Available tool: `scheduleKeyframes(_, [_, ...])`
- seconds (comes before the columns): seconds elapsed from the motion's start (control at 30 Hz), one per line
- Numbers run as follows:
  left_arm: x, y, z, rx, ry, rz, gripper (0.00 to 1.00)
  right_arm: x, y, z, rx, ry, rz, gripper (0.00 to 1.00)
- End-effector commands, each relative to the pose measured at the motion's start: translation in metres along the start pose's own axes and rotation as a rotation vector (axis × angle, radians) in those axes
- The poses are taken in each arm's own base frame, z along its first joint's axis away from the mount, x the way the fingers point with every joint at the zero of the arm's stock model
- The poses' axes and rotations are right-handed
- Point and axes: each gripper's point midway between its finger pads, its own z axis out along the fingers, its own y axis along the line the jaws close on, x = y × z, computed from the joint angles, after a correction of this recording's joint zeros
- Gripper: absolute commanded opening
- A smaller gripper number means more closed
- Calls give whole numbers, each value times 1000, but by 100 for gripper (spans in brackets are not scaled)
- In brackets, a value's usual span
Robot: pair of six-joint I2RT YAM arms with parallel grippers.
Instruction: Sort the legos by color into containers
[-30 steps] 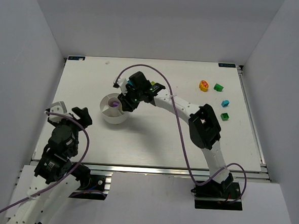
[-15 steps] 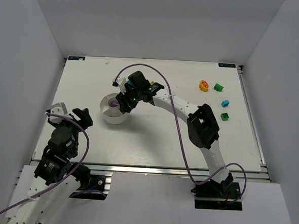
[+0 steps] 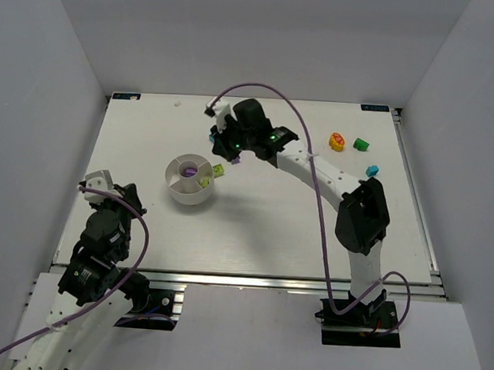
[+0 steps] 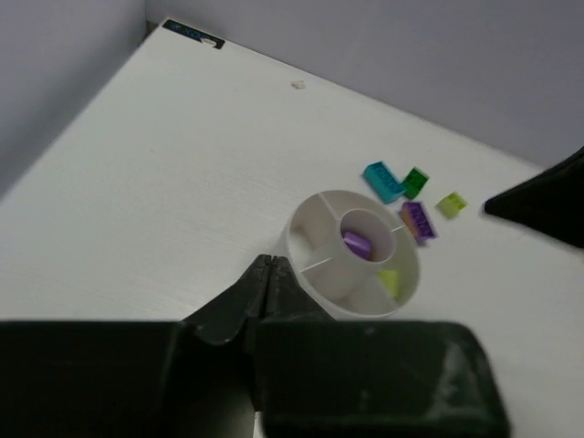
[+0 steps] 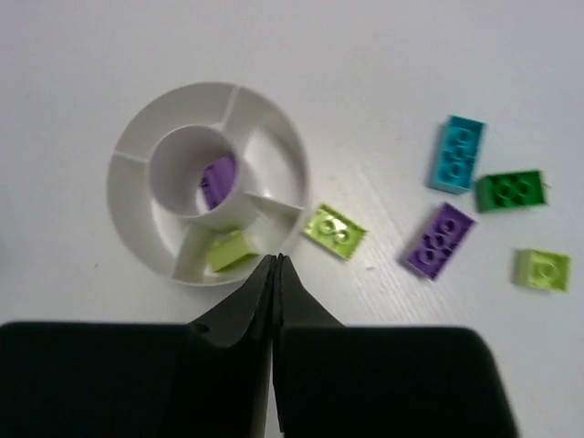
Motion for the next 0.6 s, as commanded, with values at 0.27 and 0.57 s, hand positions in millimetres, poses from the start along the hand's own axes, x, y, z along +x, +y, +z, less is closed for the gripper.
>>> scheduleKeyframes(0.27, [-1,-11,-2,83,-13,25,54,35,-104,6,213,11,323,65])
scheduleKeyframes(0.57, [0,-14,-2,102,-12,32,60,63,-131,45,294,44,379,69])
